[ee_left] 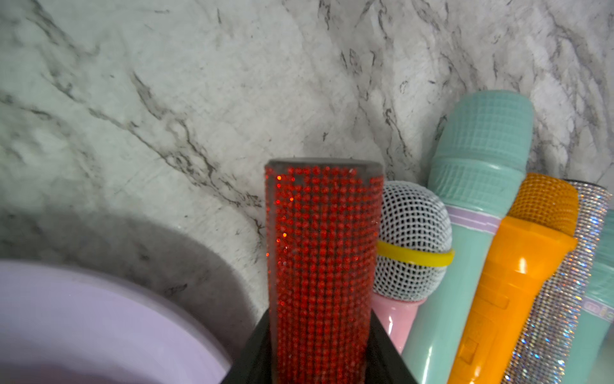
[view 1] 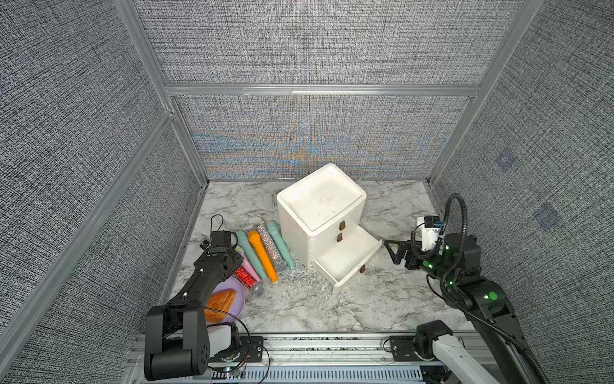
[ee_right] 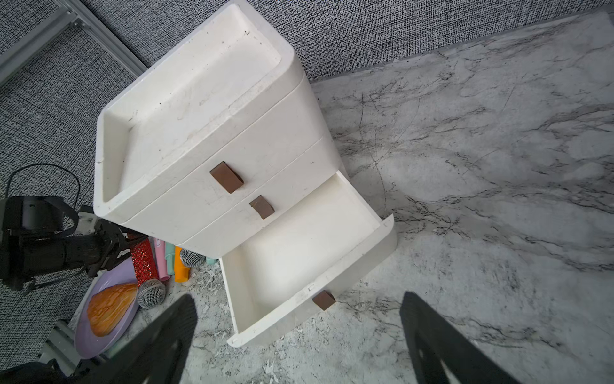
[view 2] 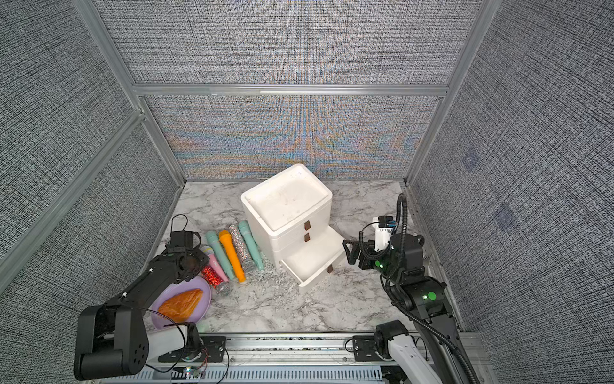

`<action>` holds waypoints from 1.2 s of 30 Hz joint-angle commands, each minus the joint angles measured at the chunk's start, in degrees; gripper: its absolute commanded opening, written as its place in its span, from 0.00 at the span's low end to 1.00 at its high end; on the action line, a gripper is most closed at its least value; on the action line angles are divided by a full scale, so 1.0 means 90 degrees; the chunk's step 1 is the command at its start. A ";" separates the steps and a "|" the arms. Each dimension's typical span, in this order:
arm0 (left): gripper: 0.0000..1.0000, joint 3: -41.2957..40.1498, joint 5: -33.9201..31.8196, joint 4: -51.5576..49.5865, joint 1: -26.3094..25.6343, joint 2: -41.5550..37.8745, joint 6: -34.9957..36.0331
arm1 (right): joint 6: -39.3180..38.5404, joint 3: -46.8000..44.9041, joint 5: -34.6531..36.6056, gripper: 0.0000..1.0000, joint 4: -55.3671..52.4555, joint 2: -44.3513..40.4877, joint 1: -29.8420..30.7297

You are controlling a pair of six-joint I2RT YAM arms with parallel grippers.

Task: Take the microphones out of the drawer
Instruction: Place the microphone at the center of the board.

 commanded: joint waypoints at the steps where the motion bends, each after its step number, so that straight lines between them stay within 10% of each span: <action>1: 0.00 -0.0006 0.0140 0.0314 0.0013 0.0079 0.0041 | 0.0023 0.0069 0.0077 0.98 0.0206 0.0029 0.0014; 36: 0.40 0.0185 0.0313 0.0057 0.0120 0.0146 0.0022 | 0.0023 0.0008 0.0050 0.98 0.0373 0.0206 0.0083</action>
